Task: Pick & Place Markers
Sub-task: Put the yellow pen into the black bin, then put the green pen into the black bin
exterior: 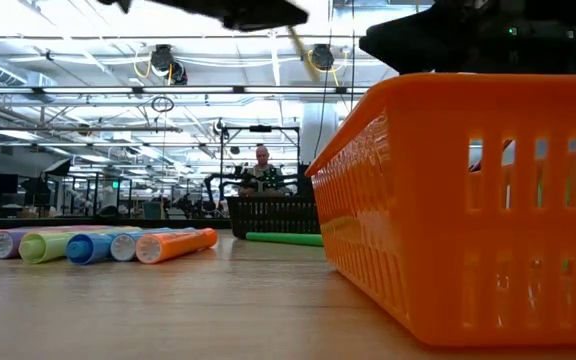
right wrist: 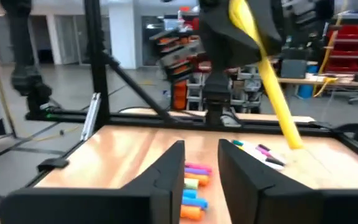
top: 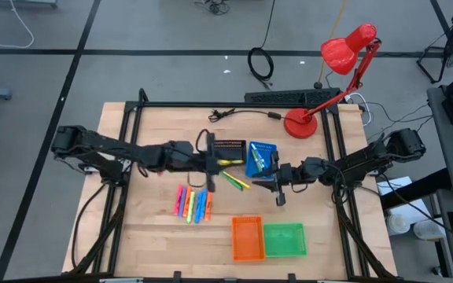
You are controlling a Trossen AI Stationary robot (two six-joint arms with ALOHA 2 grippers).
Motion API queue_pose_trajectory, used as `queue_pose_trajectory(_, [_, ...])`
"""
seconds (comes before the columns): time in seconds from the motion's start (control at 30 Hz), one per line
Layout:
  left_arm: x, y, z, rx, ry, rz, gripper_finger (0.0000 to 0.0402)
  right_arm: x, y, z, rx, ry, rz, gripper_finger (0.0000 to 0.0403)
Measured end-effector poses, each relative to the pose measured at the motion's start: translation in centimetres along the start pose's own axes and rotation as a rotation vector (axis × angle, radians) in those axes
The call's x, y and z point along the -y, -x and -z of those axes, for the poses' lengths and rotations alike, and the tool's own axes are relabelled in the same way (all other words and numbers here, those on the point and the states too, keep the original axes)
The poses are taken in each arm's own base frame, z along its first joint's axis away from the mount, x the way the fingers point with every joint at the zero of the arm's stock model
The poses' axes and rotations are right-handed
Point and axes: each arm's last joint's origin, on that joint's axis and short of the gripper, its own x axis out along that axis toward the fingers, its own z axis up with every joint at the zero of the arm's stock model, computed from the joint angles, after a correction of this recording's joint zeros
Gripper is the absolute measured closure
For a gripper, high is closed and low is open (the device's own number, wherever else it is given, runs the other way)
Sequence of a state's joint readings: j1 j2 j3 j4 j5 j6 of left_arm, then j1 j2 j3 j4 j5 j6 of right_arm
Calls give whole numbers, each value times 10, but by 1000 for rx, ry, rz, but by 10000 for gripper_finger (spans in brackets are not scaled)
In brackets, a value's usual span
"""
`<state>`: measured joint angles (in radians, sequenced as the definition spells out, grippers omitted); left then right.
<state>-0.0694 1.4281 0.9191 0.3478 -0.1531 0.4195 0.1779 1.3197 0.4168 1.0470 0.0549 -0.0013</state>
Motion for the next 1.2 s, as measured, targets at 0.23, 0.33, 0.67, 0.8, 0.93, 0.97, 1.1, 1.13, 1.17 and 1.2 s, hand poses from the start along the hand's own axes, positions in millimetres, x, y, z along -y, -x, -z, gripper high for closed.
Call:
queue_pose_trajectory(0.23, [-33,34,73,116,114,-18,366,0,0,0,0,1,-1,283])
queue_pose_trajectory(0.33, [-41,42,114,130,188,-24,366,0,0,0,3,3,-3,281])
queue_pose_trajectory(0.67, [-42,4,171,82,300,42,366,0,0,-1,10,37,5,289])
queue_pose_trajectory(0.8, [-44,-8,174,74,307,40,323,0,0,0,2,37,2,289])
queue_pose_trajectory(0.93, [-47,-9,171,80,305,10,268,0,0,2,-15,15,1,288])
queue_pose_trajectory(0.97, [-48,-8,169,86,307,4,258,0,0,2,-19,7,2,287])
queue_pose_trajectory(1.1, [-50,-5,163,98,318,0,229,0,0,4,-37,5,2,287])
queue_pose_trajectory(1.13, [-51,-5,161,104,322,-2,224,0,0,4,-36,5,3,287])
queue_pose_trajectory(1.17, [-52,-4,159,112,331,-4,220,1,0,4,-37,5,9,287])
queue_pose_trajectory(1.2, [-53,-3,156,120,341,-5,216,0,0,4,-46,6,24,286])
